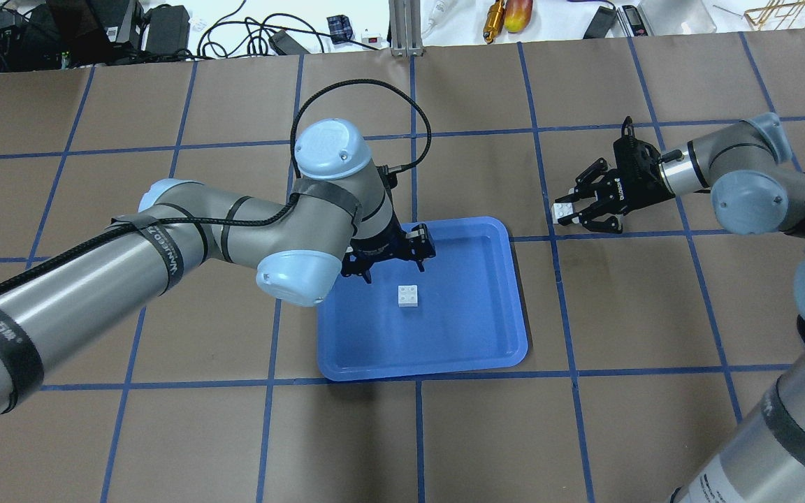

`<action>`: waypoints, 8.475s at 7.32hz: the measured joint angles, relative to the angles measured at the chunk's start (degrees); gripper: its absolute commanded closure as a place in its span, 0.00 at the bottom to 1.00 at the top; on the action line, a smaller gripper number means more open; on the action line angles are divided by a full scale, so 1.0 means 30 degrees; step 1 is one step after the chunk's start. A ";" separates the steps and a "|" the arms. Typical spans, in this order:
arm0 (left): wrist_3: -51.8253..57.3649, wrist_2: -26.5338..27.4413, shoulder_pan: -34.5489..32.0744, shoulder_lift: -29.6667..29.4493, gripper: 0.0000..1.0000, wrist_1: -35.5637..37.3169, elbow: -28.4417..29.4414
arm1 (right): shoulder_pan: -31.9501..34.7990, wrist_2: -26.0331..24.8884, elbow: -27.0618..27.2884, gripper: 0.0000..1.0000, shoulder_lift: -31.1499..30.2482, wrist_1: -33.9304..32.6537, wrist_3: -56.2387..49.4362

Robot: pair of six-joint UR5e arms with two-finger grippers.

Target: Assemble white blocks and place on blue tray

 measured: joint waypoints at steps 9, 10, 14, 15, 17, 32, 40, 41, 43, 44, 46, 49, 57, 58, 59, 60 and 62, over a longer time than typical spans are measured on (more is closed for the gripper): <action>0.2852 -0.5929 0.2804 0.0115 1.00 0.2859 -0.3915 | 0.4384 0.0262 0.5386 0.84 -0.6100 -0.0159 0.3292; 0.2927 -0.5979 0.2815 0.0016 1.00 0.3265 -0.4120 | 0.5235 0.0275 0.5413 0.84 -0.6047 -0.0480 0.3808; 0.2813 -0.5968 0.2825 -0.0377 1.00 0.3496 -0.4263 | 0.8082 0.0252 0.5429 0.84 -0.3254 -0.8361 1.0767; 0.2800 -0.5973 0.2826 -0.0424 1.00 0.3497 -0.4271 | 0.8402 0.0195 0.5431 0.84 -0.2486 -1.0323 1.2469; 0.2780 -0.5968 0.2826 -0.0430 1.00 0.3498 -0.4265 | 0.8572 0.0077 0.5437 0.84 -0.1904 -1.1798 1.3689; 0.2858 -0.5953 0.2825 -0.0394 1.00 0.3527 -0.4248 | 0.8388 -0.0029 0.8587 0.84 -0.3418 -1.3661 1.5122; 0.2906 -0.5931 0.2826 -0.0395 1.00 0.3534 -0.4243 | 0.8458 0.0135 0.8447 0.84 -0.2816 -1.4062 1.5046; 0.2892 -0.5931 0.2825 -0.0394 1.00 0.3554 -0.4243 | 0.8448 0.0136 0.8420 0.84 -0.2705 -1.4208 1.5030; 0.2882 -0.5931 0.2825 -0.0394 1.00 0.3581 -0.4243 | 0.8463 0.0137 0.8392 0.84 -0.2611 -1.4316 1.5014; 0.2881 -0.5930 0.2825 -0.0394 1.00 0.3584 -0.4243 | 0.8457 0.0132 0.8386 0.47 -0.2592 -1.4321 1.5023; 0.2881 -0.5931 0.2825 -0.0394 1.00 0.3586 -0.4243 | 0.8457 0.0112 0.8409 0.08 -0.2518 -1.4295 1.5127; 0.2906 -0.5931 0.2825 -0.0394 1.00 0.3586 -0.4243 | 0.8458 0.0093 0.8414 0.00 -0.2231 -1.4331 1.5232; 0.1917 -0.5915 0.2515 -0.0444 1.00 0.3695 -0.4245 | 0.8448 -0.2634 0.4392 0.00 -0.4794 -1.1489 1.9157; 0.1801 -0.5906 0.2432 -0.0445 1.00 0.3751 -0.4244 | 0.8461 -0.3234 0.3056 0.00 -0.5069 -0.9501 1.9162; 0.1757 -0.5904 0.2402 -0.0448 1.00 0.3785 -0.4243 | 0.8465 -0.3858 0.1478 0.00 -0.5186 -0.7201 1.9327; 0.1745 -0.5902 0.2394 -0.0445 1.00 0.3807 -0.4243 | 0.8497 -0.4755 -0.0328 0.00 -0.5180 -0.4838 1.9950; 0.1931 -0.5833 0.2427 -0.0226 0.98 0.3926 -0.4094 | 0.8566 -0.7276 -0.4390 0.00 -0.5053 0.0429 2.1834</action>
